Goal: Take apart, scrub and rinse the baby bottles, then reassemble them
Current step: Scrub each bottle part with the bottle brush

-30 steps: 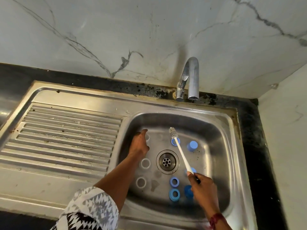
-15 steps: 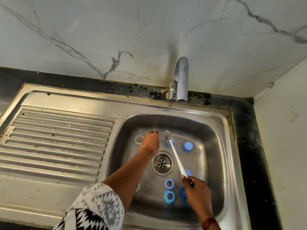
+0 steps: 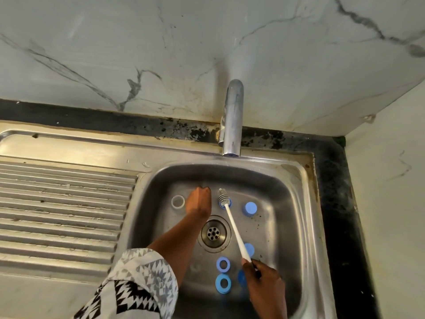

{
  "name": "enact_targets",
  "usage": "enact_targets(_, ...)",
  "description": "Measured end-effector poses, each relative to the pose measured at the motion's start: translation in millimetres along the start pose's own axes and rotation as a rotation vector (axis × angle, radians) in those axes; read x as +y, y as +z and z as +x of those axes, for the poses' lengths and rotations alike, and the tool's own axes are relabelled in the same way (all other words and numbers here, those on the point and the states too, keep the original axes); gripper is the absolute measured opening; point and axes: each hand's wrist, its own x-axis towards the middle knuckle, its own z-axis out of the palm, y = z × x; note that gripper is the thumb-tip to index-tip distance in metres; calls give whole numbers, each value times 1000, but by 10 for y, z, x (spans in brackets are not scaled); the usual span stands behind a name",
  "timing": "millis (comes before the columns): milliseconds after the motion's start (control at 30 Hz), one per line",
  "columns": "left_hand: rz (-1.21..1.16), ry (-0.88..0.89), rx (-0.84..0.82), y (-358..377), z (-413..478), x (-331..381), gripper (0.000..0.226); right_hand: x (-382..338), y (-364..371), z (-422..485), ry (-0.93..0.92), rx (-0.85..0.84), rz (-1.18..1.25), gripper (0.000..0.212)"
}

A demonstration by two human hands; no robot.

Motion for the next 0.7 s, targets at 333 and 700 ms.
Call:
enact_targets(333, -604, -181, 58, -185, -214, 23, 17, 28, -113, -106, 8, 39, 31, 22)
enact_targets(700, -1811, -271, -77, -671, -753, -232, 4, 182, -242, -460, -200, 197, 31, 17)
